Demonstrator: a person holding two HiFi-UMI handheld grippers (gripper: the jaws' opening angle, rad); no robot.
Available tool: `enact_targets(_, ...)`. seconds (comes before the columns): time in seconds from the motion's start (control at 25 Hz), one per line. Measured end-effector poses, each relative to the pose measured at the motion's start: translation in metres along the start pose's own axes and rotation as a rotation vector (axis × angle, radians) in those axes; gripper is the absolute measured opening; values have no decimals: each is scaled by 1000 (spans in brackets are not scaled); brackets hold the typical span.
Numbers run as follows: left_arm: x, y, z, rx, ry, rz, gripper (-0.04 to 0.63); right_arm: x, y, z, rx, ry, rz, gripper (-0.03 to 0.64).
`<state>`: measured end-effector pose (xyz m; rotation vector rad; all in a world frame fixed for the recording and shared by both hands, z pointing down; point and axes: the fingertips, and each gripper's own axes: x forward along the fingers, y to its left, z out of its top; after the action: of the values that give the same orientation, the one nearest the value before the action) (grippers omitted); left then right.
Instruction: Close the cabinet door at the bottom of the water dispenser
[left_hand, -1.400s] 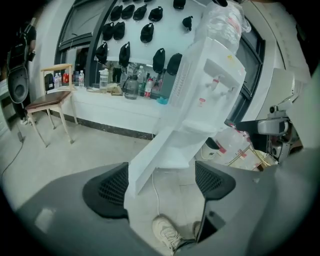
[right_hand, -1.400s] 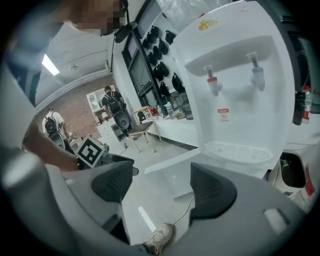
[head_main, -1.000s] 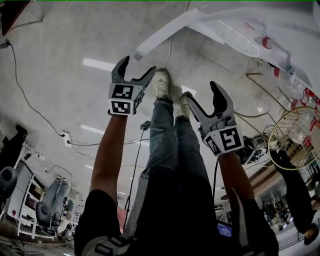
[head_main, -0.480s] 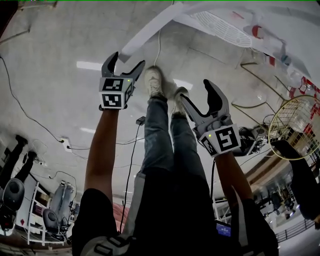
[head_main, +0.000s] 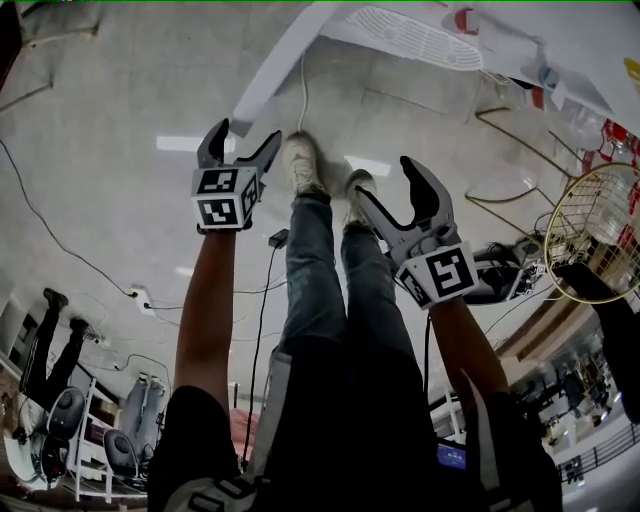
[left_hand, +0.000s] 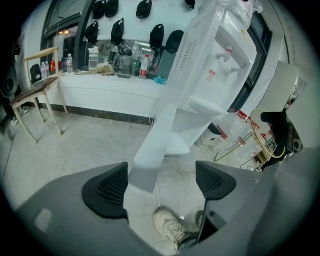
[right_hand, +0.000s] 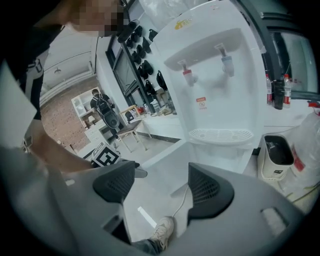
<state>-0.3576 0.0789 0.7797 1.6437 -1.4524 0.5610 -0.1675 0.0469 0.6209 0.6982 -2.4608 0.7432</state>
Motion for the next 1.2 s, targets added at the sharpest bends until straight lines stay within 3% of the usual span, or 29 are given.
enact_targets(0.84, 15, -96, -29, 29, 96, -113, 423, -43, -32, -10, 116, -61, -71, 322)
enact_targets(1.2, 23, -141, -35, 99, 153, -185, 419, -66, -48, -11, 168, -107, -122, 318)
